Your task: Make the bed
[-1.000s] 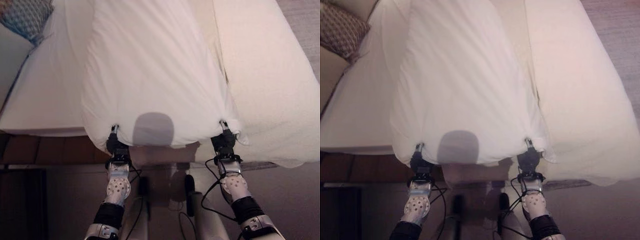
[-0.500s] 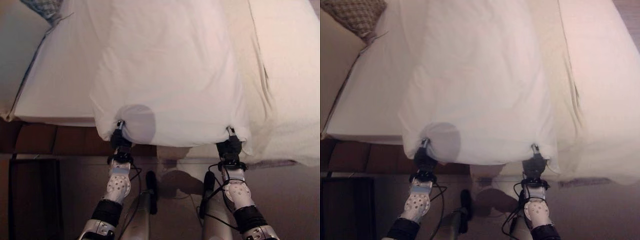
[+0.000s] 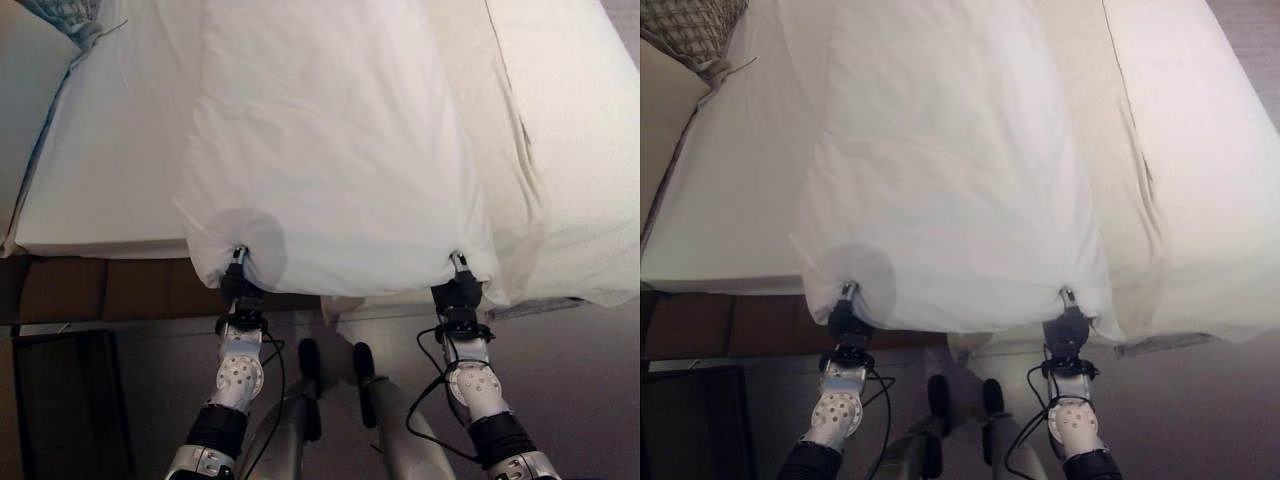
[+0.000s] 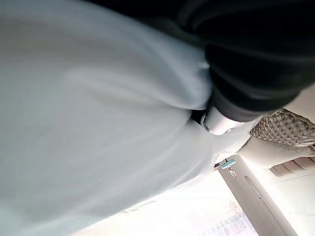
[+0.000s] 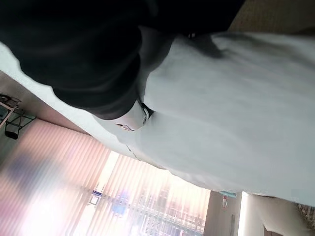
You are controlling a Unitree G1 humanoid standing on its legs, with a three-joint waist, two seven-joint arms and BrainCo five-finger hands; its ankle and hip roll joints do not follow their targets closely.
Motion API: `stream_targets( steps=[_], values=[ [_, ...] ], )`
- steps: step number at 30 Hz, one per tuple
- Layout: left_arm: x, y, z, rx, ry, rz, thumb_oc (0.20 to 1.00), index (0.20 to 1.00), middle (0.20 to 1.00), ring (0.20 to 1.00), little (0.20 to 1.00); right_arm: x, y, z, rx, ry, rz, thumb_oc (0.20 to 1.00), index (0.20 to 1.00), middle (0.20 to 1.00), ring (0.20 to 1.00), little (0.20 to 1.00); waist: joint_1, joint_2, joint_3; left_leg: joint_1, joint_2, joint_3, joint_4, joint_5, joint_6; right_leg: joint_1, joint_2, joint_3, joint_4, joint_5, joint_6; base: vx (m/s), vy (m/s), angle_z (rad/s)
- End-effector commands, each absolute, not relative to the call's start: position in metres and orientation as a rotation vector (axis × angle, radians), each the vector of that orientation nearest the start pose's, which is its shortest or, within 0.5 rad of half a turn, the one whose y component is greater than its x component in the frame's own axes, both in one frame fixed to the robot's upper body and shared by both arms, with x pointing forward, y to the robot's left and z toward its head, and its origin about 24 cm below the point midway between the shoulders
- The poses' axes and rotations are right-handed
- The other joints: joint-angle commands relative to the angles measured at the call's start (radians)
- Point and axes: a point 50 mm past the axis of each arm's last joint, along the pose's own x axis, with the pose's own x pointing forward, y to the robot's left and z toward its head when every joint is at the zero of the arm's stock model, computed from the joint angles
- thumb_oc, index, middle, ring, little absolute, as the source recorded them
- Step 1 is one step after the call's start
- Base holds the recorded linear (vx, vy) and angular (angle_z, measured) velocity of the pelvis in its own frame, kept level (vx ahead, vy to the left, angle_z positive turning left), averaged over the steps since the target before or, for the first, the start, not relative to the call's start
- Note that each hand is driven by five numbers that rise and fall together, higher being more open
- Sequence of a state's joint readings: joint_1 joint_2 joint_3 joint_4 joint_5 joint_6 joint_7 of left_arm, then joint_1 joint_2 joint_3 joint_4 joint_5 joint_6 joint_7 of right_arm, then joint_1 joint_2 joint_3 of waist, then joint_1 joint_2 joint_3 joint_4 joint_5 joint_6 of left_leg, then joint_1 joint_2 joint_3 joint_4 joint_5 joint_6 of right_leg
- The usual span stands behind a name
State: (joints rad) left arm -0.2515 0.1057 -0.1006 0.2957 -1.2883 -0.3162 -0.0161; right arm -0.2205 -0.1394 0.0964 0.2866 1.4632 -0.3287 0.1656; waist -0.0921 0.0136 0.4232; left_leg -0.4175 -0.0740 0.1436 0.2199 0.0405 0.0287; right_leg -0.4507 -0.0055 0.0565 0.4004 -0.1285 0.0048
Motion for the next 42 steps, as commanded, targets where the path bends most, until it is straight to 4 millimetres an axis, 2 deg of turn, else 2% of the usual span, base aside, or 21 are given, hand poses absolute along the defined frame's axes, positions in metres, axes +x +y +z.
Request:
stream_targets(
  steps=[1,3,5,7,8,9,11,13,16,18,20,21,22,23,24,26,27,28,30,36,42],
  values=[
    [0.298,0.146,0.072,-1.136,-0.248,-0.012,0.2,0.2,0.2,0.2,0.2,0.278,-0.191,0.056,1.175,-0.317,0.003,0.2,0.2,0.2,0.2,0.2,-0.019,0.036,-0.025,-0.089,0.043,0.065,0.224,0.079,-0.171,0.087,0.01,-0.034,-0.249,0.163,0.044,-0.08,-0.121,0.69],
    [0.297,0.144,0.07,-1.154,-0.243,-0.003,0.2,0.2,0.2,0.2,0.2,0.28,-0.19,0.053,1.182,-0.3,-0.004,0.2,0.2,0.2,0.2,0.2,-0.019,0.031,-0.031,-0.086,0.043,0.037,0.212,0.038,-0.139,0.082,0.006,-0.037,-0.241,0.16,0.044,-0.03,-0.059,0.45],
    [0.295,0.149,0.07,-1.143,-0.244,0.033,0.2,0.2,0.2,0.2,0.2,0.282,-0.188,0.052,1.183,-0.288,-0.015,0.2,0.2,0.2,0.2,0.2,-0.013,0.01,-0.046,-0.056,0.121,-0.065,0.105,0.001,-0.085,0.061,-0.02,-0.004,-0.217,0.147,0.053,0.0,0.041,0.01],
    [0.294,0.153,0.071,-1.126,-0.257,0.043,0.2,0.2,0.2,0.2,0.2,0.283,-0.188,0.052,1.188,-0.286,-0.018,0.2,0.2,0.2,0.2,0.2,-0.006,0.007,-0.051,-0.032,0.153,-0.123,0.024,0.02,-0.08,0.047,-0.027,0.009,-0.203,0.14,0.057,0.02,0.075,-0.02],
    [0.294,0.153,0.072,-1.125,-0.257,0.043,0.2,0.2,0.2,0.2,0.2,0.283,-0.188,0.052,1.188,-0.286,-0.018,0.2,0.2,0.2,0.2,0.2,-0.007,0.006,-0.053,-0.032,0.152,-0.123,0.016,0.027,-0.081,0.044,-0.028,0.009,-0.204,0.142,0.057,0.02,0.208,-0.14],
    [0.294,0.161,0.076,-1.126,-0.295,0.072,0.2,0.2,0.2,0.2,0.2,0.284,-0.189,0.052,1.183,-0.285,-0.022,0.2,0.2,0.2,0.2,0.2,0.006,0.008,-0.051,0.007,0.226,-0.195,-0.117,0.108,-0.101,0.005,-0.03,0.029,-0.156,0.128,0.061,0.01,0.256,-0.19],
    [0.294,0.167,0.077,-1.118,-0.308,0.095,0.2,0.2,0.2,0.2,0.2,0.286,-0.188,0.051,1.192,-0.276,-0.029,0.2,0.2,0.2,0.2,0.2,0.025,0.011,-0.05,0.027,0.3,-0.234,-0.23,0.189,-0.13,-0.025,-0.035,0.045,-0.105,0.107,0.075,0.03,0.353,-0.24],
    [0.3,0.172,0.079,-1.109,-0.304,0.108,0.2,0.2,0.2,0.2,0.2,0.286,-0.194,0.047,1.197,-0.271,-0.079,0.2,0.2,0.2,0.2,0.2,0.027,0.02,-0.051,0.03,0.357,-0.176,-0.307,0.203,-0.156,-0.04,-0.065,0.04,-0.041,0.069,0.102,0.07,0.45,-0.31],
    [0.305,0.17,0.08,-1.095,-0.292,0.093,0.2,0.2,0.2,0.2,0.2,0.286,-0.194,0.044,1.19,-0.261,-0.1,0.2,0.2,0.2,0.2,0.2,0.021,0.019,-0.045,0.046,0.349,-0.144,-0.273,0.175,-0.164,-0.042,-0.1,0.051,-0.046,0.084,0.129,0.05,0.508,0.12],
    [0.311,0.16,0.082,-1.075,-0.257,0.046,0.2,0.2,0.2,0.2,0.2,0.282,-0.197,0.047,1.241,-0.312,-0.122,0.2,0.2,0.2,0.2,0.2,-0.003,0.011,-0.041,-0.046,0.28,-0.106,-0.116,0.093,-0.156,0.007,-0.203,0.054,-0.169,0.171,0.181,0.01,0.466,0.05],
    [0.311,0.152,0.074,-1.065,-0.209,0.007,0.2,0.2,0.2,0.2,0.2,0.281,-0.199,0.051,1.259,-0.338,-0.126,0.2,0.2,0.2,0.2,0.2,-0.019,0.015,-0.039,-0.087,0.211,-0.106,0.015,0.022,-0.137,0.059,-0.285,0.062,-0.267,0.246,0.179,0.1,0.684,0.62],
    [0.308,0.147,0.066,-1.079,-0.174,-0.004,0.2,0.2,0.2,0.2,0.2,0.279,-0.195,0.05,1.265,-0.334,-0.122,0.2,0.2,0.2,0.2,0.2,-0.026,0.02,-0.037,-0.11,0.166,-0.09,0.084,-0.021,-0.113,0.069,-0.352,0.069,-0.321,0.361,0.189,0.14,0.775,0.95],
    [0.305,0.147,0.062,-1.077,-0.156,-0.005,0.2,0.2,0.2,0.2,0.2,0.28,-0.192,0.051,1.276,-0.334,-0.112,0.2,0.2,0.2,0.2,0.2,-0.023,0.023,-0.038,-0.1,0.162,-0.07,0.092,-0.046,-0.099,0.068,-0.371,0.038,-0.342,0.374,0.174,0.14,0.905,0.53],
    [0.3,0.146,0.055,-1.054,-0.126,-0.014,0.2,0.2,0.2,0.2,0.2,0.28,-0.187,0.052,1.259,-0.318,-0.089,0.2,0.2,0.2,0.2,0.2,0.014,0.016,-0.036,-0.088,0.163,-0.01,0.124,-0.092,-0.081,0.095,-0.418,-0.173,-0.413,0.403,0.184,0.09,0.6,0.23],
    [0.3,0.146,0.055,-1.054,-0.126,-0.014,0.2,0.2,0.2,0.2,0.2,0.28,-0.187,0.052,1.259,-0.318,-0.089,0.2,0.2,0.2,0.2,0.2,0.01,0.016,-0.038,-0.091,0.161,-0.013,0.124,-0.089,-0.08,0.095,-0.42,-0.177,-0.416,0.405,0.185,0.03,0.551,-0.84],
    [0.304,0.147,0.059,-1.05,-0.147,-0.002,0.2,0.2,0.2,0.2,0.2,0.284,-0.181,0.055,1.244,-0.308,-0.055,0.2,0.2,0.2,0.2,0.2,-0.005,0.009,-0.037,-0.08,0.128,-0.003,0.09,-0.085,-0.059,0.07,-0.332,-0.112,-0.348,0.308,0.153,-0.03,0.443,-1.24],
    [0.306,0.149,0.061,-1.042,-0.162,0.02,0.2,0.2,0.2,0.2,0.2,0.287,-0.175,0.052,1.187,-0.262,-0.027,0.2,0.2,0.2,0.2,0.2,0.005,0.001,-0.024,-0.051,0.111,0.039,0.052,-0.079,-0.054,0.048,-0.253,-0.151,-0.313,0.252,0.144,-0.05,0.406,-0.43],
    [0.306,0.149,0.061,-1.042,-0.163,0.021,0.2,0.2,0.2,0.2,0.2,0.287,-0.175,0.053,1.187,-0.262,-0.026,0.2,0.2,0.2,0.2,0.2,0.005,-0.001,-0.025,-0.051,0.11,0.04,0.048,-0.075,-0.053,0.046,-0.254,-0.15,-0.313,0.253,0.144,-0.09,0.354,-0.1],
    [0.311,0.151,0.064,-1.013,-0.18,0.059,0.2,0.2,0.2,0.2,0.2,0.291,-0.163,0.045,1.161,-0.204,0.007,0.2,0.2,0.2,0.2,0.2,0.003,-0.012,0.011,-0.019,0.064,0.054,-0.004,-0.063,-0.039,-0.012,-0.112,-0.112,-0.189,0.175,0.114,-0.11,0.238,-0.34],
    [0.313,0.152,0.045,-1.092,-0.127,0.211,0.2,0.2,0.2,0.2,0.2,0.288,-0.165,0.011,1.159,-0.078,-0.092,0.2,0.2,0.2,0.2,0.2,0.007,0.005,0.027,-0.051,0.071,0.089,0.024,-0.062,-0.041,-0.05,-0.137,-0.082,-0.203,0.199,0.118,-0.06,0.077,-0.09],
    [0.302,0.166,-0.006,-1.143,0.064,0.533,0.2,0.2,0.2,0.2,0.2,0.266,-0.172,-0.051,1.133,0.187,-0.287,0.2,0.2,0.2,0.2,0.2,0.006,0.002,0.027,-0.076,0.089,0.096,0.018,-0.047,-0.055,-0.039,-0.14,-0.099,-0.241,0.213,0.127,-0.06,-0.039,0.09]
  ],
)
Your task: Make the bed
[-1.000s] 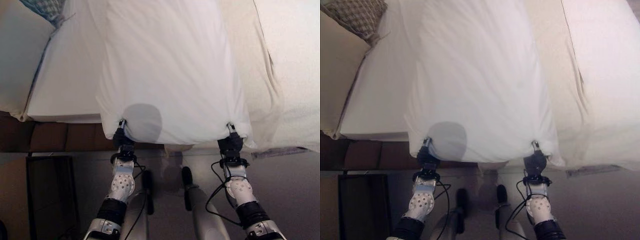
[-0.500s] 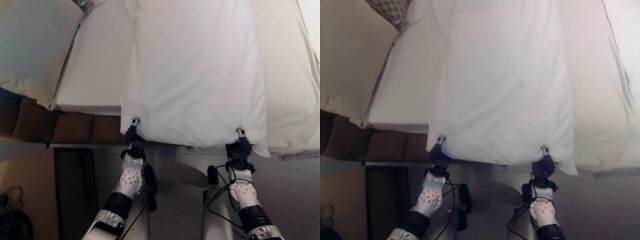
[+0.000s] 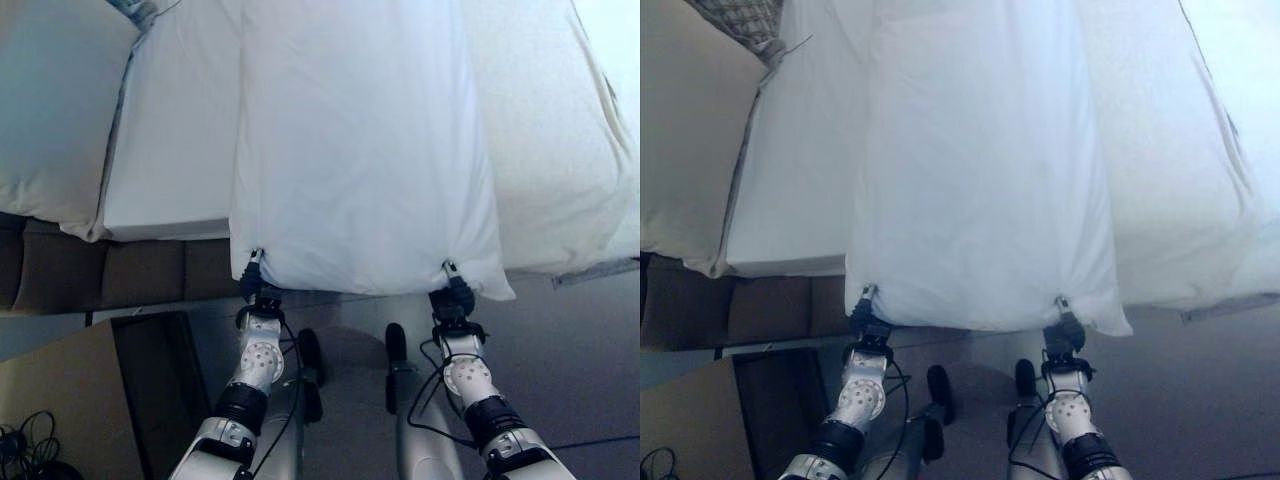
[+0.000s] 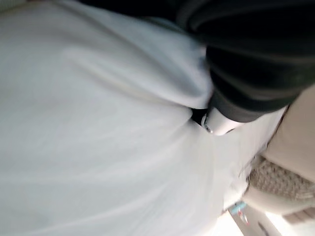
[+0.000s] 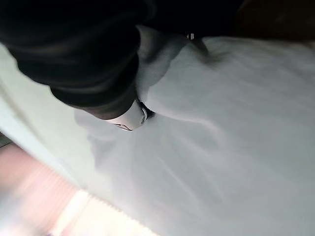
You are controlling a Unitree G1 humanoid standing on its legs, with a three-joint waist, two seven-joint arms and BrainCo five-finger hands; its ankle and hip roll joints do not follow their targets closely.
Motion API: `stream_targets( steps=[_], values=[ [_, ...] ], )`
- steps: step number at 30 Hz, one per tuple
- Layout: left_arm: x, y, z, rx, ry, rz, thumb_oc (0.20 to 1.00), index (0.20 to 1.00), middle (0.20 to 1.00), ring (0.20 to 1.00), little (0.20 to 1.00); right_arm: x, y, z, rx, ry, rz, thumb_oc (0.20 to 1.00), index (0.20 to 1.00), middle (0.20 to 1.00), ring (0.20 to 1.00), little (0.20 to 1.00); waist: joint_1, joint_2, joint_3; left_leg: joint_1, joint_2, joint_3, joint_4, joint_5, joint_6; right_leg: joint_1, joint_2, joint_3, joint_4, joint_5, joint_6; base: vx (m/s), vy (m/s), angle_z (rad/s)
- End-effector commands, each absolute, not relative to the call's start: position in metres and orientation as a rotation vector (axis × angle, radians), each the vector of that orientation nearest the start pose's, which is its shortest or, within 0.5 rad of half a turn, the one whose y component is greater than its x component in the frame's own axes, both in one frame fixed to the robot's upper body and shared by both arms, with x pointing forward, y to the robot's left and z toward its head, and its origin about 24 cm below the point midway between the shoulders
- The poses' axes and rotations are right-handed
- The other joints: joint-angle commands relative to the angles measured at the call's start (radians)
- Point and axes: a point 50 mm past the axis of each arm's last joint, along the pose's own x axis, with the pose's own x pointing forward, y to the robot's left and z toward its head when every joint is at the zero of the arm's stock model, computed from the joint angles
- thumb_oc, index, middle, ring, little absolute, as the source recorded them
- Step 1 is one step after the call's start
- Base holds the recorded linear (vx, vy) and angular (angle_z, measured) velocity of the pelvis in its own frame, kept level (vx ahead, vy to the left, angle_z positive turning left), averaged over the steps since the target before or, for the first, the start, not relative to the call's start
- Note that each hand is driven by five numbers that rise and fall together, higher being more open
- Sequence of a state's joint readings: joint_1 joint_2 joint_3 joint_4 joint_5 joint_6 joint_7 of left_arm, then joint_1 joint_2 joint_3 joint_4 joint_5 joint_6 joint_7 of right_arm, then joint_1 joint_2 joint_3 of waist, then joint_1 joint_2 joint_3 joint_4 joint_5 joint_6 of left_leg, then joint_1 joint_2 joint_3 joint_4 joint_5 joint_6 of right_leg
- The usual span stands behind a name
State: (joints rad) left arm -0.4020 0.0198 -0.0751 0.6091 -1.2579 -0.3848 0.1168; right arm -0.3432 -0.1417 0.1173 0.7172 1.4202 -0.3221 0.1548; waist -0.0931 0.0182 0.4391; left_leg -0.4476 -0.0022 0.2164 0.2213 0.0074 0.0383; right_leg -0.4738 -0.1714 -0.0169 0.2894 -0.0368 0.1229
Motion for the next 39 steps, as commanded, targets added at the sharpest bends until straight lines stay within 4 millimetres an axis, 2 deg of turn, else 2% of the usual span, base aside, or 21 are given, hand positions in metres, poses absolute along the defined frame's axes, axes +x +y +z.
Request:
stream_targets(
  steps=[1,5,8,9,13,15,16,17,25,31,33,34,35,36,37,38,39],
  values=[
    [0.301,0.167,-0.013,-1.106,0.102,0.557,0.2,0.2,0.2,0.2,0.2,0.263,-0.174,-0.059,1.117,0.231,-0.31,0.2,0.2,0.2,0.2,0.2,0.007,-0.004,0.01,-0.052,0.018,0.025,0.011,-0.004,-0.068,-0.017,0.025,-0.028,-0.14,0.128,0.009,-0.04,-0.041,-0.03],
    [0.295,0.173,-0.037,-1.072,0.225,0.669,0.2,0.2,0.2,0.2,0.2,0.25,-0.18,-0.082,1.081,0.36,-0.4,0.2,0.2,0.2,0.2,0.2,0.002,-0.004,0.013,-0.055,0.025,0.025,-0.004,0.013,-0.079,-0.012,0.029,-0.035,-0.155,0.133,0.007,-0.04,-0.049,0.0],
    [0.284,0.175,-0.056,-1.042,0.336,0.779,0.2,0.2,0.2,0.2,0.2,0.237,-0.185,-0.098,1.023,0.473,-0.463,0.2,0.2,0.2,0.2,0.2,-0.001,-0.006,0.012,-0.052,0.03,0.025,-0.017,0.02,-0.081,-0.014,0.035,-0.038,-0.153,0.134,0.004,-0.02,-0.044,0.05],
    [0.277,0.176,-0.068,-1.028,0.421,0.843,0.2,0.2,0.2,0.2,0.2,0.231,-0.187,-0.104,0.987,0.525,-0.488,0.2,0.2,0.2,0.2,0.2,-0.002,-0.007,0.009,-0.046,0.033,0.025,-0.018,0.016,-0.084,-0.008,0.036,-0.04,-0.152,0.128,0.004,-0.02,-0.037,0.0],
    [0.27,0.176,-0.079,-1.006,0.536,0.902,0.2,0.2,0.2,0.2,0.2,0.229,-0.192,-0.109,0.944,0.578,-0.531,0.2,0.2,0.2,0.2,0.2,-0.008,-0.006,0.011,-0.039,0.038,0.029,-0.028,0.024,-0.086,-0.01,0.04,-0.042,-0.146,0.13,0.001,0.0,-0.028,0.0],
    [0.267,0.174,-0.083,-1.009,0.56,0.893,0.203,0.203,0.203,0.203,0.203,0.228,-0.193,-0.11,0.928,0.592,-0.528,0.438,0.438,0.438,0.438,0.438,-0.01,-0.007,0.009,-0.039,0.04,0.031,-0.028,0.027,-0.087,-0.011,0.041,-0.044,-0.144,0.131,0.0,0.02,-0.011,0.0],
    [0.266,0.171,-0.085,-1.011,0.583,0.883,0.771,0.771,0.771,0.771,0.771,0.227,-0.192,-0.11,0.918,0.604,-0.526,0.928,0.928,0.928,0.928,0.928,-0.011,-0.005,0.009,-0.03,0.041,0.028,-0.03,0.022,-0.088,-0.004,0.045,-0.044,-0.141,0.124,0.0,0.03,-0.024,0.0],
    [0.266,0.169,-0.085,-1.009,0.587,0.875,1.0,1.0,1.0,1.0,1.0,0.229,-0.192,-0.109,0.923,0.601,-0.527,1.0,1.0,1.0,1.0,1.0,-0.013,-0.004,0.005,-0.029,0.04,0.027,-0.036,0.029,-0.084,-0.007,0.047,-0.041,-0.138,0.127,-0.001,0.0,0.0,0.0],
    [0.267,0.165,-0.085,-1.006,0.585,0.832,1.0,1.0,1.0,1.0,1.0,0.229,-0.194,-0.109,0.941,0.583,-0.546,1.0,1.0,1.0,1.0,1.0,-0.012,-0.006,-0.007,-0.015,0.047,0.006,-0.032,0.029,-0.083,0.002,0.06,-0.051,-0.104,0.098,-0.013,0.03,-0.042,0.01],
    [0.247,0.176,-0.099,-0.895,0.622,0.817,1.0,1.0,1.0,1.0,1.0,0.221,-0.196,-0.114,0.909,0.613,-0.532,1.0,1.0,1.0,1.0,1.0,0.004,-0.012,-0.034,0.027,0.04,-0.02,-0.099,0.05,-0.085,0.04,0.067,-0.068,-0.141,0.102,-0.009,0.06,-0.04,0.09],
    [0.24,0.183,-0.104,-0.797,0.648,0.807,1.0,1.0,1.0,1.0,1.0,0.217,-0.196,-0.117,0.897,0.637,-0.532,1.0,1.0,1.0,1.0,1.0,0.008,-0.015,-0.044,0.041,0.042,-0.026,-0.118,0.06,-0.087,0.057,0.07,-0.072,-0.159,0.104,-0.009,0.07,-0.042,0.01],
    [0.24,0.18,-0.104,-0.708,0.66,0.738,1.0,1.0,1.0,1.0,1.0,0.215,-0.196,-0.118,0.89,0.64,-0.527,1.0,1.0,1.0,1.0,1.0,0.011,-0.015,-0.042,0.048,0.04,-0.031,-0.119,0.06,-0.09,0.068,0.071,-0.077,-0.159,0.1,-0.01,0.03,-0.026,0.04],
    [0.24,0.18,-0.104,-0.707,0.66,0.738,1.0,1.0,1.0,1.0,1.0,0.215,-0.196,-0.118,0.89,0.64,-0.527,1.0,1.0,1.0,1.0,1.0,0.011,-0.016,-0.043,0.046,0.04,-0.031,-0.12,0.064,-0.089,0.066,0.07,-0.077,-0.161,0.104,-0.011,0.04,-0.035,0.08],
    [0.24,0.18,-0.102,-0.603,0.647,0.68,1.0,1.0,1.0,1.0,1.0,0.215,-0.194,-0.118,0.828,0.656,-0.47,1.0,1.0,1.0,1.0,1.0,0.016,-0.013,-0.042,0.05,0.039,-0.037,-0.126,0.065,-0.09,0.071,0.07,-0.083,-0.16,0.099,-0.011,0.01,-0.024,0.07],
    [0.239,0.18,-0.102,-0.602,0.648,0.68,1.0,1.0,1.0,1.0,1.0,0.215,-0.194,-0.118,0.828,0.656,-0.47,1.0,1.0,1.0,1.0,1.0,0.016,-0.014,-0.044,0.047,0.039,-0.037,-0.127,0.069,-0.09,0.068,0.07,-0.083,-0.162,0.103,-0.012,0.02,-0.033,0.08],
    [0.243,0.178,-0.098,-0.565,0.621,0.63,1.0,1.0,1.0,1.0,1.0,0.218,-0.194,-0.116,0.772,0.657,-0.424,1.0,1.0,1.0,1.0,1.0,0.018,-0.011,-0.043,0.044,0.038,-0.038,-0.13,0.073,-0.091,0.066,0.068,-0.089,-0.163,0.104,-0.012,-0.01,-0.036,0.07],
    [0.258,0.171,-0.078,-0.344,0.494,0.419,1.0,1.0,1.0,1.0,1.0,0.229,-0.186,-0.104,0.557,0.631,-0.229,1.0,1.0,1.0,1.0,1.0,0.022,-0.006,-0.036,0.039,0.038,-0.042,-0.135,0.079,-0.092,0.061,0.066,-0.094,-0.162,0.104,-0.012,-0.01,-0.036,0.06]
  ],
)
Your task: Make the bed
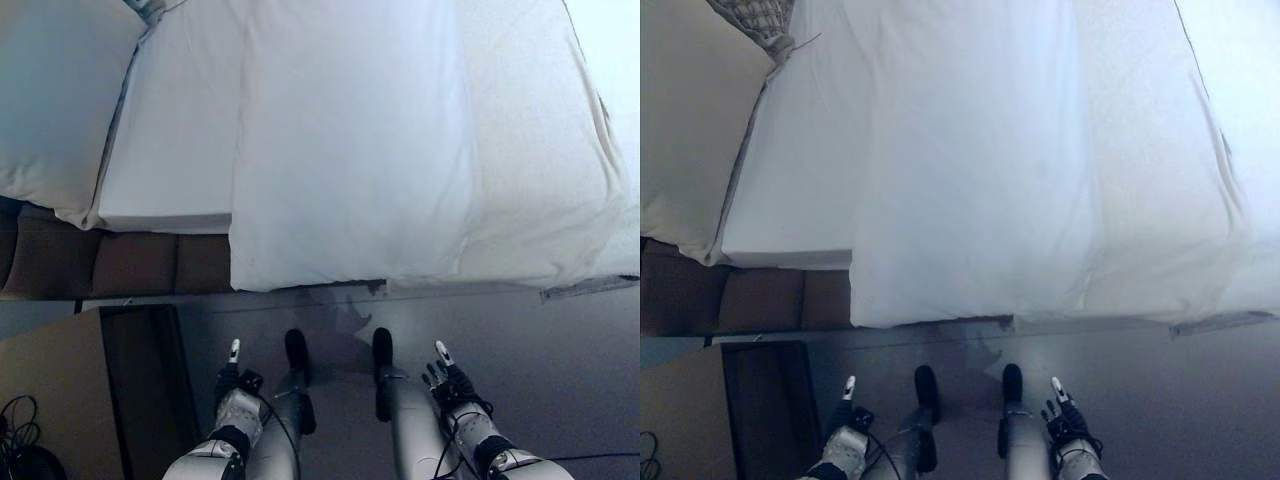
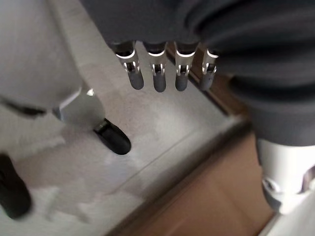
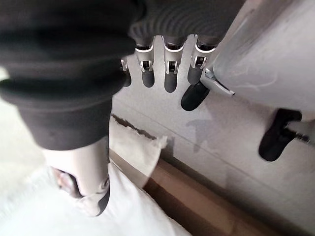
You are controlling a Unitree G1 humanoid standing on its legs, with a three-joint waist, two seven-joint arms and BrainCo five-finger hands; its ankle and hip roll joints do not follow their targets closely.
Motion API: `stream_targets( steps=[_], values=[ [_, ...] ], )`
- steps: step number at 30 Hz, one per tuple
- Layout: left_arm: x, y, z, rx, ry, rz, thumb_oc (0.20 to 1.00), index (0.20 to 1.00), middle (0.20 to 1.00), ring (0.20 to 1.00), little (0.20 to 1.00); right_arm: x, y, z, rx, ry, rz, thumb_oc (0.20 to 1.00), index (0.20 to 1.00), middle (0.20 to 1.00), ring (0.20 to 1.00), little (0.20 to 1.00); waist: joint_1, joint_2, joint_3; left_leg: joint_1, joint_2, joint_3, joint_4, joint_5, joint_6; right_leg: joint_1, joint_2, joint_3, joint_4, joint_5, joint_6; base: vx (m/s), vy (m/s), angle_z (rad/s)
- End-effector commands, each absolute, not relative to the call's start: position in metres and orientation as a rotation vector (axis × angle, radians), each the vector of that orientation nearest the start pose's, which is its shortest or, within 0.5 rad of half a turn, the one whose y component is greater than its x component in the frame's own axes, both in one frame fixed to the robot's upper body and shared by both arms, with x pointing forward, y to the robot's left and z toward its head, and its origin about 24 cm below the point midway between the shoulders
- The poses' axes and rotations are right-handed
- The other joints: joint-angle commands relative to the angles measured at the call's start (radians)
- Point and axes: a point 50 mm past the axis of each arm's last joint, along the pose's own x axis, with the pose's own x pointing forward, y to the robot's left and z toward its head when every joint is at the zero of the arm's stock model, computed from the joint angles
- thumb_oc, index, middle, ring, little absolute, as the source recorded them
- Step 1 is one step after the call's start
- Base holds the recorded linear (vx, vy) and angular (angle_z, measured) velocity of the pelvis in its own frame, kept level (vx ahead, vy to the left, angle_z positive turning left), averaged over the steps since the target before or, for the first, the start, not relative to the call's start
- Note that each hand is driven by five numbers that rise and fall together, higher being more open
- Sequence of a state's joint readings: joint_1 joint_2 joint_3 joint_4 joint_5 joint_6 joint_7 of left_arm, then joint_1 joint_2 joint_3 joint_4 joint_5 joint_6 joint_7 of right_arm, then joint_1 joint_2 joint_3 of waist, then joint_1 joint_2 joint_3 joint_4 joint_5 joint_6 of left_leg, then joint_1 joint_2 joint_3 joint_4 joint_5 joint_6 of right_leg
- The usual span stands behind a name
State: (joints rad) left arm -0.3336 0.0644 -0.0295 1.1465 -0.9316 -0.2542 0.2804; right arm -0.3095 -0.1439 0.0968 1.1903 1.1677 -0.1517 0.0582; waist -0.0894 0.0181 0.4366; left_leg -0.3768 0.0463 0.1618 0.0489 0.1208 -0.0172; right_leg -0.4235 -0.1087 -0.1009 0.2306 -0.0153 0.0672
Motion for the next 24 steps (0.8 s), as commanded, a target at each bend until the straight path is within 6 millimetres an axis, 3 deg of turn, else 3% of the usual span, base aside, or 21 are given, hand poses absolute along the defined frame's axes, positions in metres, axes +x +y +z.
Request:
stream_targets(
  steps=[1,2,3,4,6,8,10,11,12,13,14,16,18,19,20,21,24],
  values=[
    [0.258,0.171,-0.078,-0.343,0.495,0.419,1.0,1.0,1.0,1.0,1.0,0.228,-0.186,-0.104,0.557,0.632,-0.23,1.0,1.0,1.0,1.0,1.0,0.019,-0.006,-0.037,-0.035,-0.011,0.012,0.036,-0.033,-0.036,0.008,0.004,-0.01,-0.104,0.084,0.044,-0.01,-0.045,0.02],
    [0.269,0.171,-0.056,-0.135,0.361,0.193,1.0,1.0,1.0,1.0,1.0,0.24,-0.18,-0.089,0.473,0.549,-0.108,1.0,1.0,1.0,1.0,1.0,0.021,-0.004,-0.03,-0.04,-0.01,0.008,0.04,-0.033,-0.037,0.003,0.003,-0.011,-0.102,0.081,0.044,0.0,0.0,0.0],
    [0.269,0.171,-0.056,-0.135,0.361,0.194,1.0,1.0,1.0,1.0,1.0,0.24,-0.18,-0.089,0.473,0.549,-0.108,1.0,1.0,1.0,1.0,1.0,0.021,-0.004,-0.032,-0.043,-0.01,0.008,0.039,-0.031,-0.037,0.0,0.003,-0.011,-0.103,0.082,0.044,0.0,0.0,0.0],
    [0.277,0.166,-0.039,0.045,0.276,-0.015,1.0,1.0,1.0,1.0,1.0,0.254,-0.176,-0.071,0.413,0.47,-0.004,1.0,1.0,1.0,1.0,1.0,0.025,-0.001,-0.025,-0.054,-0.011,0.005,0.05,-0.034,-0.036,-0.013,0.005,-0.008,-0.093,0.079,0.042,0.0,0.0,0.0],
    [0.28,0.165,-0.035,0.073,0.265,-0.063,1.0,1.0,1.0,1.0,1.0,0.262,-0.174,-0.063,0.428,0.44,0.012,1.0,1.0,1.0,1.0,1.0,0.026,0.0,-0.024,-0.066,-0.012,0.006,0.056,-0.034,-0.036,-0.028,0.006,-0.006,-0.084,0.079,0.042,-0.03,0.001,0.04],
    [0.304,0.15,-0.002,0.169,0.127,-0.241,1.0,1.0,1.0,1.0,1.0,0.29,-0.163,-0.03,0.381,0.327,0.183,1.0,1.0,1.0,1.0,1.0,0.026,0.002,-0.011,-0.108,-0.008,0.012,0.099,-0.047,-0.034,-0.088,0.008,-0.003,-0.019,0.06,0.036,-0.08,0.008,-0.02],
    [0.311,0.144,0.008,0.152,0.091,-0.269,1.0,1.0,1.0,1.0,1.0,0.299,-0.16,-0.02,0.358,0.302,0.227,1.0,1.0,1.0,1.0,1.0,0.026,0.003,-0.011,-0.125,-0.007,0.012,0.11,-0.05,-0.031,-0.115,0.009,0.001,0.002,0.057,0.034,-0.08,-0.002,0.04],
    [0.325,0.131,0.031,0.156,0.021,-0.361,1.0,1.0,1.0,1.0,1.0,0.316,-0.153,0.002,0.287,0.241,0.325,1.0,1.0,1.0,1.0,1.0,0.024,0.003,-0.003,-0.168,-0.001,0.013,0.158,-0.065,-0.029,-0.16,0.008,0.003,0.052,0.045,0.034,-0.1,-0.012,0.06],
    [0.325,0.131,0.031,0.156,0.021,-0.361,1.0,1.0,1.0,1.0,1.0,0.316,-0.153,0.002,0.287,0.241,0.325,1.0,1.0,1.0,1.0,1.0,0.024,0.003,-0.007,-0.172,-0.001,0.013,0.158,-0.064,-0.029,-0.164,0.008,0.003,0.052,0.046,0.034,-0.13,-0.021,0.1],
    [0.333,0.122,0.043,0.12,0.002,-0.424,1.0,1.0,1.0,1.0,1.0,0.329,-0.146,0.021,0.232,0.193,0.383,1.0,1.0,1.0,1.0,1.0,0.021,0.004,0.001,-0.21,0.006,0.009,0.208,-0.081,-0.027,-0.201,0.008,0.007,0.098,0.033,0.032,-0.05,-0.004,0.1],
    [0.333,0.122,0.043,0.12,0.002,-0.424,1.0,1.0,1.0,1.0,1.0,0.329,-0.146,0.021,0.232,0.193,0.383,1.0,1.0,1.0,1.0,1.0,0.021,0.004,0.0,-0.211,0.006,0.009,0.209,-0.081,-0.027,-0.202,0.008,0.007,0.099,0.033,0.032,-0.09,-0.022,0.1],
    [0.343,0.111,0.06,0.073,-0.032,-0.475,1.0,1.0,1.0,1.0,1.0,0.344,-0.14,0.041,0.196,0.15,0.433,1.0,1.0,1.0,1.0,1.0,0.023,0.006,0.003,-0.267,0.025,0.011,0.276,-0.097,-0.028,-0.25,0.003,-0.003,0.15,0.02,0.025,-0.08,-0.033,0.04],
    [0.356,0.105,0.082,0.08,-0.074,-0.518,1.0,1.0,1.0,1.0,1.0,0.36,-0.135,0.07,0.164,0.081,0.469,1.0,1.0,1.0,1.0,1.0,0.021,0.009,0.005,-0.348,0.039,0.018,0.358,-0.113,-0.035,-0.333,-0.004,-0.006,0.227,0.006,0.022,-0.1,-0.03,0.04],
    [0.356,0.105,0.082,0.08,-0.074,-0.518,1.0,1.0,1.0,1.0,1.0,0.36,-0.135,0.07,0.164,0.081,0.469,1.0,1.0,1.0,1.0,1.0,0.021,0.009,0.004,-0.35,0.04,0.017,0.359,-0.114,-0.035,-0.335,-0.003,-0.006,0.228,0.006,0.022,-0.09,-0.014,0.04],
    [0.364,0.105,0.095,0.106,-0.092,-0.545,1.0,1.0,1.0,1.0,1.0,0.37,-0.132,0.087,0.136,0.046,0.478,1.0,1.0,1.0,1.0,1.0,0.021,0.012,0.0,-0.392,0.044,0.021,0.392,-0.123,-0.034,-0.381,-0.007,-0.002,0.264,-0.001,0.021,-0.04,0.002,0.02],
    [0.364,0.105,0.096,0.106,-0.092,-0.545,1.0,1.0,1.0,1.0,1.0,0.37,-0.132,0.087,0.136,0.045,0.478,1.0,1.0,1.0,1.0,1.0,0.021,0.012,-0.001,-0.394,0.045,0.021,0.393,-0.123,-0.034,-0.383,-0.007,-0.002,0.265,-0.001,0.021,-0.06,0.01,0.02],
    [0.375,0.106,0.116,0.13,-0.115,-0.578,1.0,1.0,1.0,1.0,1.0,0.385,-0.129,0.114,0.123,-0.009,0.466,1.0,1.0,1.0,1.0,1.0,0.021,0.012,0.0,-0.457,0.046,0.015,0.456,-0.142,-0.03,-0.444,-0.004,0.004,0.326,-0.015,0.015,-0.04,0.019,0.0]
  ],
)
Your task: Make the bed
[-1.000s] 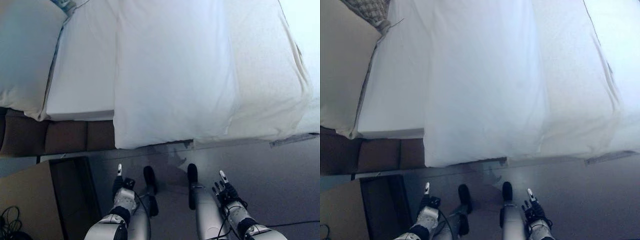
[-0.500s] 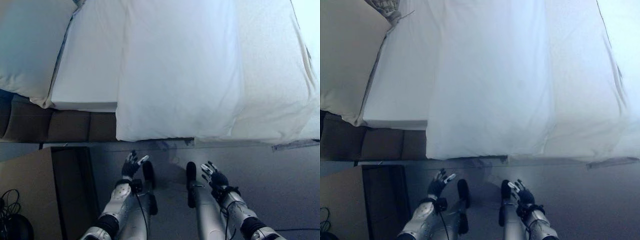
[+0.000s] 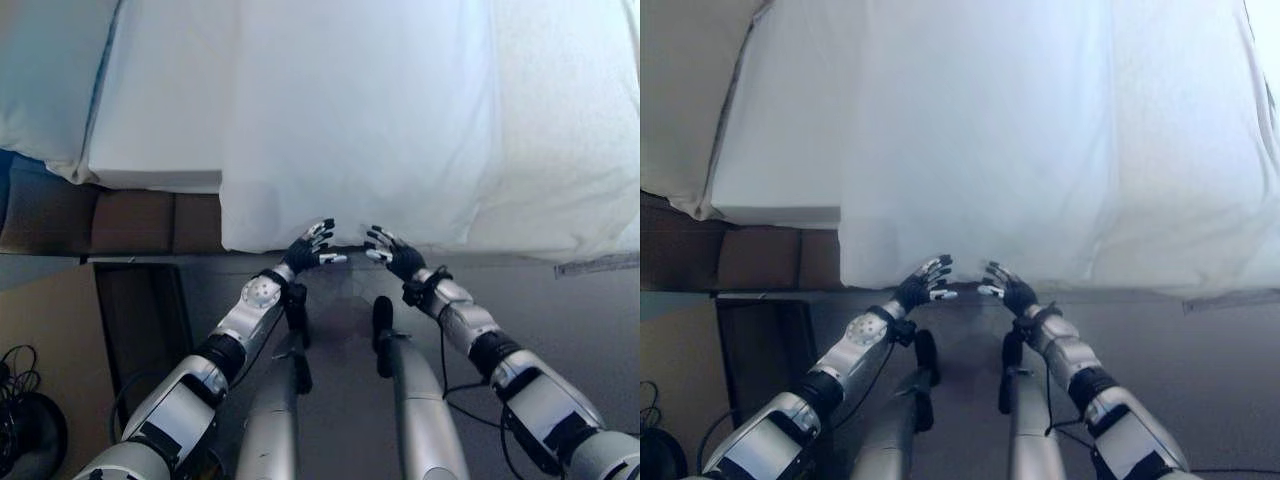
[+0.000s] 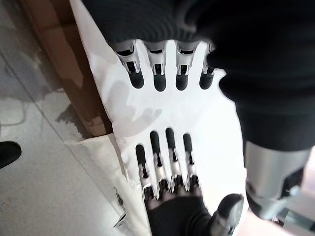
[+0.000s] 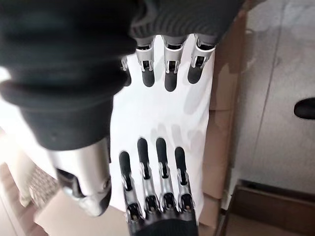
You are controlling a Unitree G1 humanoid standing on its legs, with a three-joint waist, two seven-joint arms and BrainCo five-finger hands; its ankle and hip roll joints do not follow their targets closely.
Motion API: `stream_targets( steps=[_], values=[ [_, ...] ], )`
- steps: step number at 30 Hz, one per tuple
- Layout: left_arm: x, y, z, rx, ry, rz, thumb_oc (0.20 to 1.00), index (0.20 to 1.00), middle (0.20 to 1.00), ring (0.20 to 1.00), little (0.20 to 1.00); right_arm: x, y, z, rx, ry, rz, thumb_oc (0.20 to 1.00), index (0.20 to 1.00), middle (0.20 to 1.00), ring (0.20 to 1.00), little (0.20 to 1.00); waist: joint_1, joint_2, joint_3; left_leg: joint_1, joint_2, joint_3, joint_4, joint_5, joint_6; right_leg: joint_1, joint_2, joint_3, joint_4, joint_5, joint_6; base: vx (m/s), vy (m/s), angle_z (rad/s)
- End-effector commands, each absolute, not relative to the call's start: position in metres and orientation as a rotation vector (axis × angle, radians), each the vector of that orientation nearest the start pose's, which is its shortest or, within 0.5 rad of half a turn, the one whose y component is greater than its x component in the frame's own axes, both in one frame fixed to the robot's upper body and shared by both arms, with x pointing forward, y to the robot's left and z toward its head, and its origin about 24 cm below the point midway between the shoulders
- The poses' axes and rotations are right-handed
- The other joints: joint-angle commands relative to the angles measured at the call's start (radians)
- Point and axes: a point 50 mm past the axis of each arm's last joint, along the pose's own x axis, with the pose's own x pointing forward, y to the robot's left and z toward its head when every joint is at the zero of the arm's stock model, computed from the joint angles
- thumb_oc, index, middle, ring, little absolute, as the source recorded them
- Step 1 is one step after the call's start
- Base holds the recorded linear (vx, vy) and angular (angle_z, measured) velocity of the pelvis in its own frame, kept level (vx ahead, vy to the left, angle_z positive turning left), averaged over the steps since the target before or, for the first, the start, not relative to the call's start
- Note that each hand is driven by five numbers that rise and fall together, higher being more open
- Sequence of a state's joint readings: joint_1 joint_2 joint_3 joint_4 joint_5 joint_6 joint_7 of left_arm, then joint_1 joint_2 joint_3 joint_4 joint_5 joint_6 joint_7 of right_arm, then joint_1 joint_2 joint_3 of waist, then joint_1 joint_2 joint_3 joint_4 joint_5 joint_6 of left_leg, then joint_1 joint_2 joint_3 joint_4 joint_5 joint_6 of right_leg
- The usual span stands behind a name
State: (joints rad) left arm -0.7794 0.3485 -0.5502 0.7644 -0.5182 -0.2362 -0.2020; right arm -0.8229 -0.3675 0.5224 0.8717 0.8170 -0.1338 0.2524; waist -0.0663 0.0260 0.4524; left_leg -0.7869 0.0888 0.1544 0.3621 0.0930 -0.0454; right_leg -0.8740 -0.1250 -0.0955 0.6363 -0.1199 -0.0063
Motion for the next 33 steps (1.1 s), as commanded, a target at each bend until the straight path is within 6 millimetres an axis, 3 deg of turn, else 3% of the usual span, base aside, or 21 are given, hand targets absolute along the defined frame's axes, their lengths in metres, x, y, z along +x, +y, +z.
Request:
stream_targets(
  steps=[1,2,4,8,10,12,15,17,18,23,29,33],
  values=[
    [0.378,0.108,0.121,0.147,-0.124,-0.577,1.0,1.0,1.0,1.0,1.0,0.389,-0.128,0.119,0.131,-0.016,0.455,1.0,1.0,1.0,1.0,1.0,-0.002,0.003,-0.014,-0.064,0.004,0.019,0.162,-0.122,0.002,-0.01,0.012,0.001,-0.06,0.086,0.087,-0.05,0.039,-0.06],
    [0.387,0.11,0.14,0.168,-0.164,-0.555,1.0,1.0,1.0,1.0,1.0,0.398,-0.125,0.138,0.124,-0.051,0.443,1.0,1.0,1.0,1.0,1.0,-0.003,-0.001,-0.005,-0.1,0.0,0.015,0.199,-0.136,0.008,-0.044,0.01,0.009,-0.019,0.075,0.086,-0.04,0.03,-0.05],
    [0.39,0.112,0.144,0.176,-0.166,-0.542,1.0,1.0,1.0,1.0,1.0,0.401,-0.126,0.143,0.114,-0.053,0.434,1.0,1.0,1.0,1.0,1.0,-0.002,0.0,-0.001,-0.112,0.001,0.017,0.21,-0.14,0.009,-0.058,0.008,0.009,-0.004,0.071,0.085,-0.02,0.016,-0.01],
    [0.407,0.126,0.18,0.261,-0.25,-0.387,1.0,1.0,1.0,1.0,1.0,0.414,-0.126,0.179,0.128,-0.129,0.38,1.0,1.0,1.0,1.0,1.0,-0.002,-0.007,0.022,-0.17,0.0,0.021,0.273,-0.158,0.008,-0.105,0.001,0.006,0.041,0.055,0.083,0.0,0.0,0.0],
    [0.409,0.13,0.185,0.26,-0.251,-0.364,1.0,1.0,1.0,1.0,1.0,0.416,-0.126,0.188,0.136,-0.149,0.368,1.0,1.0,1.0,1.0,1.0,-0.004,-0.008,0.022,-0.178,-0.003,0.021,0.278,-0.162,0.008,-0.115,0.001,0.008,0.047,0.05,0.082,0.0,0.0,0.0],
    [0.416,0.149,0.2,0.314,-0.256,-0.271,1.0,1.0,1.0,1.0,1.0,0.42,-0.131,0.207,0.133,-0.182,0.334,1.0,1.0,1.0,1.0,1.0,-0.005,-0.014,0.026,-0.201,-0.008,0.022,0.309,-0.17,0.006,-0.14,0.007,0.013,0.073,0.042,0.079,0.0,0.0,0.0],
    [0.418,0.161,0.211,0.314,-0.277,-0.189,1.0,1.0,1.0,1.0,1.0,0.422,-0.132,0.219,0.15,-0.209,0.312,1.0,1.0,1.0,1.0,1.0,-0.006,-0.016,0.027,-0.216,-0.007,0.026,0.325,-0.179,0.007,-0.155,0.007,0.014,0.087,0.037,0.08,0.01,0.01,-0.03],
    [0.42,0.169,0.222,0.349,-0.299,-0.112,1.0,1.0,1.0,1.0,1.0,0.425,-0.142,0.23,0.16,-0.232,0.262,1.0,1.0,1.0,1.0,1.0,-0.007,-0.016,0.026,-0.227,-0.008,0.022,0.329,-0.182,0.008,-0.164,0.005,0.014,0.091,0.033,0.079,0.01,0.001,-0.02],
    [0.42,0.178,0.24,0.391,-0.353,-0.012,1.0,1.0,1.0,1.0,1.0,0.426,-0.15,0.242,0.141,-0.263,0.203,1.0,1.0,1.0,1.0,1.0,-0.009,-0.016,0.023,-0.227,-0.009,0.025,0.317,-0.181,0.009,-0.167,0.005,0.014,0.083,0.033,0.08,0.0,0.0,0.0],
    [0.418,0.193,0.261,0.403,-0.43,0.131,1.0,1.0,1.0,1.0,1.0,0.426,-0.17,0.259,0.161,-0.31,0.102,1.0,1.0,1.0,1.0,1.0,-0.009,-0.017,0.026,-0.215,-0.019,0.027,0.281,-0.169,0.008,-0.154,0.004,0.014,0.051,0.04,0.084,0.0,0.0,0.0],
    [0.412,0.215,0.276,0.39,-0.498,0.295,1.0,1.0,1.0,1.0,1.0,0.421,-0.212,0.266,0.221,-0.358,-0.106,1.0,1.0,1.0,1.0,1.0,-0.008,-0.004,0.021,-0.161,-0.022,0.026,0.189,-0.143,0.004,-0.108,0.0,0.008,-0.022,0.054,0.088,0.0,0.0,0.0],
    [0.405,0.236,0.285,0.448,-0.515,0.382,1.0,1.0,1.0,1.0,1.0,0.413,-0.25,0.261,0.204,-0.35,-0.246,1.0,1.0,1.0,1.0,1.0,-0.003,0.004,0.019,-0.108,-0.023,0.023,0.101,-0.105,-0.002,-0.051,-0.001,-0.002,-0.1,0.084,0.094,-0.01,-0.02,0.03]
  ],
)
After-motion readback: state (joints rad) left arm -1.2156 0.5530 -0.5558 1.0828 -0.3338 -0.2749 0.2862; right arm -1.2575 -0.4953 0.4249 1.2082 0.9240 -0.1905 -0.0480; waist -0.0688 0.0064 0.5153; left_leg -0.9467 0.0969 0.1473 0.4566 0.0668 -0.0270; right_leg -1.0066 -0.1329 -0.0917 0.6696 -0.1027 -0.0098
